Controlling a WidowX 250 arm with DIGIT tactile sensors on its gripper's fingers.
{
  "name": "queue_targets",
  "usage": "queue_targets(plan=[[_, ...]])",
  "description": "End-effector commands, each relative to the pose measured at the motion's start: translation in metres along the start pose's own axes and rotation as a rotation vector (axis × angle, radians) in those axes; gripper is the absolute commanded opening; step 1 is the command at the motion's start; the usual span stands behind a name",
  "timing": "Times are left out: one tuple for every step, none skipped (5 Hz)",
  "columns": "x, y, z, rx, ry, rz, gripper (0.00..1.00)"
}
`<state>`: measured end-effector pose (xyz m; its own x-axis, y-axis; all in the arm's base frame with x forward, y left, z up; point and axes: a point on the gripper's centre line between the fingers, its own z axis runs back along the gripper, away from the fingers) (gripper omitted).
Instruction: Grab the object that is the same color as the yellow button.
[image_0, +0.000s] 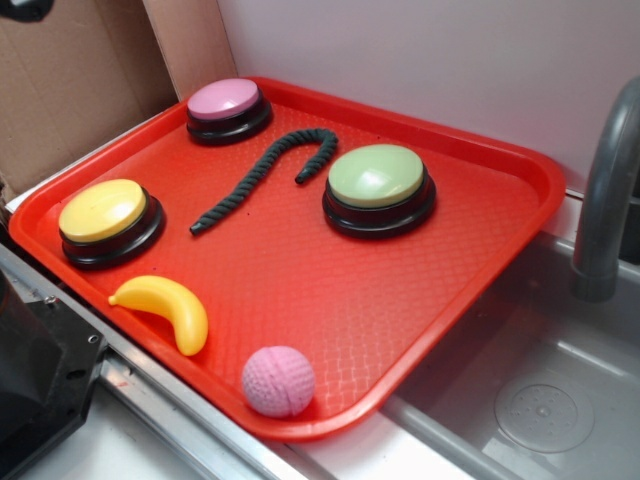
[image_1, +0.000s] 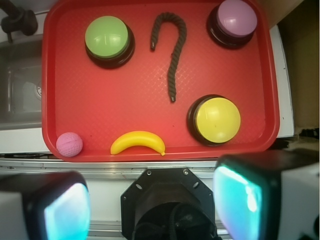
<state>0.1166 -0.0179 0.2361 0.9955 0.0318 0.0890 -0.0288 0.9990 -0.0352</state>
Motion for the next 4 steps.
queue_targets(plan=[[0.000,0.000,0.000,0.000,0.000,0.000,1.00],[0.001,0.002,-0.010,0.013,0.018,0.178,1.00],[0.001,0.003,-0.034,0.040,0.075,0.418,1.00],[-0.003,0.007,-0.059,0.055,0.120,0.630,1.00]])
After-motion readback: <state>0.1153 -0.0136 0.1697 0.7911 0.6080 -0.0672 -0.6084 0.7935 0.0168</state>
